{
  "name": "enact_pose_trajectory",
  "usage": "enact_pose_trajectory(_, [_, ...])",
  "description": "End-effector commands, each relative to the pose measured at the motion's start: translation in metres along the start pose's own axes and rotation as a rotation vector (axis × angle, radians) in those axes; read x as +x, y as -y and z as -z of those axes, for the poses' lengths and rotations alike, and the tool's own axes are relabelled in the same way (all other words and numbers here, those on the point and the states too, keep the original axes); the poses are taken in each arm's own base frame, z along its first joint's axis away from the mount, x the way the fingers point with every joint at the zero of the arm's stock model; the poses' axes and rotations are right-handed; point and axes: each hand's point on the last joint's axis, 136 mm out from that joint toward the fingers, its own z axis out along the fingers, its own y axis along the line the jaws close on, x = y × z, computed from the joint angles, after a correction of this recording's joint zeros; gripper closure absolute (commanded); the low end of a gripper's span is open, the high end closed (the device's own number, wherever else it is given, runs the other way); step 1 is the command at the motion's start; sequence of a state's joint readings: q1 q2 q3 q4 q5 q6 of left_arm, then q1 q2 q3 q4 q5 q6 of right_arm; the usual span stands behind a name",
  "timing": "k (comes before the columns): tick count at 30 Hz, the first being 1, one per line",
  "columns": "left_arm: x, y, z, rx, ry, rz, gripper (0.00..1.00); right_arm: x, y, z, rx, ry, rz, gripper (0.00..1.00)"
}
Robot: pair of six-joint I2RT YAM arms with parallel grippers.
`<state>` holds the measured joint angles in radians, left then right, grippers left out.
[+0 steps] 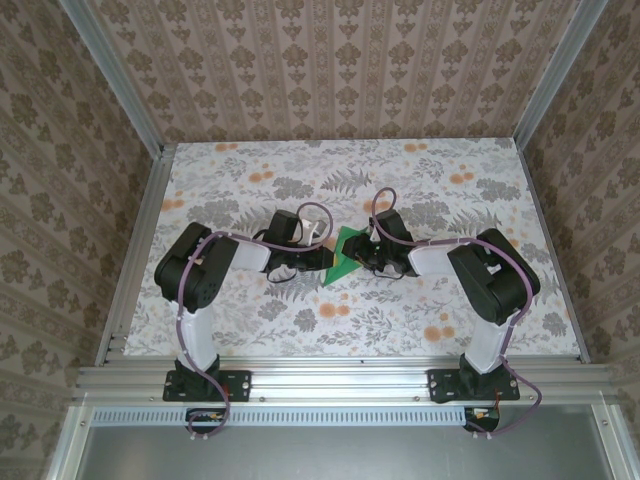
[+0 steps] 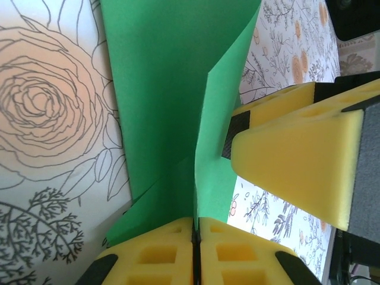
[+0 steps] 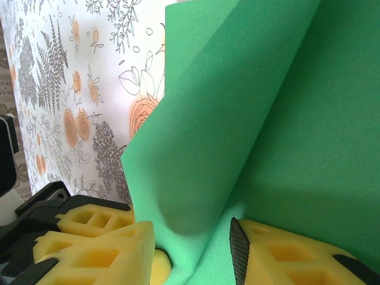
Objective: Fold a paper plane with a square sheet of paper (pick it up from the middle)
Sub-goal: Fourth fold the wing at the center of the table.
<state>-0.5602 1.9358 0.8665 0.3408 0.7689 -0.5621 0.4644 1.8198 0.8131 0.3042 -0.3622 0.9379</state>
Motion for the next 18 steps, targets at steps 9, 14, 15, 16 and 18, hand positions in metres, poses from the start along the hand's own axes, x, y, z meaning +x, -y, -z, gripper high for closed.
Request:
enact_pose_trajectory(9, [0.002, 0.019, -0.008, 0.068, -0.069, -0.010, 0.97, 0.018, 0.042, -0.006, 0.041, -0.013, -0.089, 0.60])
enact_pose_trajectory(14, [0.000, 0.021, -0.009, 0.083, -0.074, -0.013, 0.98, 0.017, 0.043, -0.002, 0.016, 0.000, -0.094, 0.62])
enact_pose_trajectory(15, [0.001, 0.020, -0.010, 0.082, -0.078, -0.006, 0.98, 0.017, 0.043, -0.001, 0.015, 0.001, -0.093, 0.63])
enact_pose_trajectory(16, [0.001, 0.017, -0.011, 0.078, -0.077, 0.000, 0.97, 0.018, 0.043, -0.001, 0.013, -0.001, -0.091, 0.63])
enact_pose_trajectory(18, [0.002, 0.014, -0.012, 0.070, -0.078, 0.011, 0.97, 0.018, 0.045, -0.001, 0.015, 0.000, -0.090, 0.63])
